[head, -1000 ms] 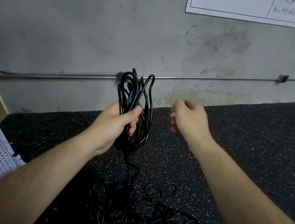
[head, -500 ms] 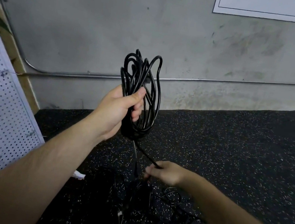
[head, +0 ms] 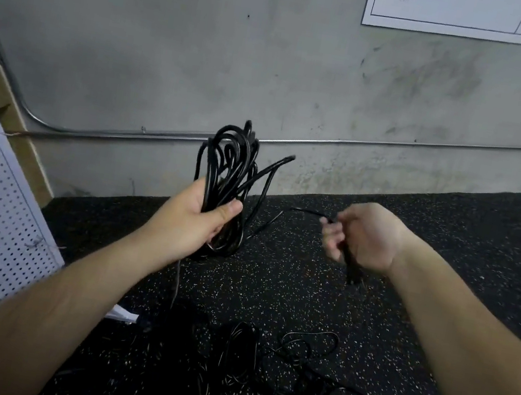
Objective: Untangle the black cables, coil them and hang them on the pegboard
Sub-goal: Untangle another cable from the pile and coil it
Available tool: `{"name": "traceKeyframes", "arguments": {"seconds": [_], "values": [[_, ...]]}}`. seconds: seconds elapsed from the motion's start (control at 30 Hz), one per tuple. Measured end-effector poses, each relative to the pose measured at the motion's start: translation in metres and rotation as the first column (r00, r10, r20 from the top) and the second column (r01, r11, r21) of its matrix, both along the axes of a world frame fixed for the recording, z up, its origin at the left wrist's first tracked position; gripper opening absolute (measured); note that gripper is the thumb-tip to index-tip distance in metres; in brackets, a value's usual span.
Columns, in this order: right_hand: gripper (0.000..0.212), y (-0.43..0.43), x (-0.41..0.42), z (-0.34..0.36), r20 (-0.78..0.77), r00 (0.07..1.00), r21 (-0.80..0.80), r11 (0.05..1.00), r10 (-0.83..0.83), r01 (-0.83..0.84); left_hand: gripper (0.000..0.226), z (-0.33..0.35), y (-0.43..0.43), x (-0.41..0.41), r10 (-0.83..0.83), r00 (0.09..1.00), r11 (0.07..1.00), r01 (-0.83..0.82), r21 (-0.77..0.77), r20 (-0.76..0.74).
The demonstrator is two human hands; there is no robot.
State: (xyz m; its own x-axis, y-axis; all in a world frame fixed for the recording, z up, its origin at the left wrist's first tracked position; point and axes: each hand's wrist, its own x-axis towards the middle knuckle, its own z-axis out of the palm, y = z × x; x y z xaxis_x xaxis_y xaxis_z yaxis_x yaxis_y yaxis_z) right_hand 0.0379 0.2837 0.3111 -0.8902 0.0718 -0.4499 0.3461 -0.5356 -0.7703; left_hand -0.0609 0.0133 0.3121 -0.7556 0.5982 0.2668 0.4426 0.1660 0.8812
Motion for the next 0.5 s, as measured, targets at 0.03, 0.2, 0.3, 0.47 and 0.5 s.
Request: {"name": "traceKeyframes", "arguments": {"seconds": [0.03,0.2,0.3,0.47,0.5], "values": [[0.017,-0.005,-0.001,0.009,-0.071,0.997,-0.046,0.998,-0.036,0.033,0.003,-0.004,0.005,0.002,0.034,0.999,0.999,-0.034,0.001,-0.015],[0.018,-0.044,-0.002,0.037,-0.309,0.938,0.283,0.957,0.155,-0.065,0.004,-0.014,0.032,0.008,0.075,0.996,0.997,-0.074,0.031,-0.046],[0.014,-0.067,-0.007,0.033,-0.408,0.908,0.408,0.909,0.098,0.084,0.022,-0.012,0.043,0.019,-0.038,0.997,0.989,0.027,0.143,0.073],[0.013,-0.080,-0.003,0.031,-0.554,0.830,0.552,0.774,0.062,0.311,0.033,-0.005,0.046,0.021,-0.226,0.916,0.940,0.116,0.319,0.331],[0.013,-0.082,-0.001,0.033,-0.569,0.819,0.586,0.735,0.072,0.342,0.034,-0.005,0.046,0.020,-0.244,0.912,0.942,0.142,0.304,0.331]]}}
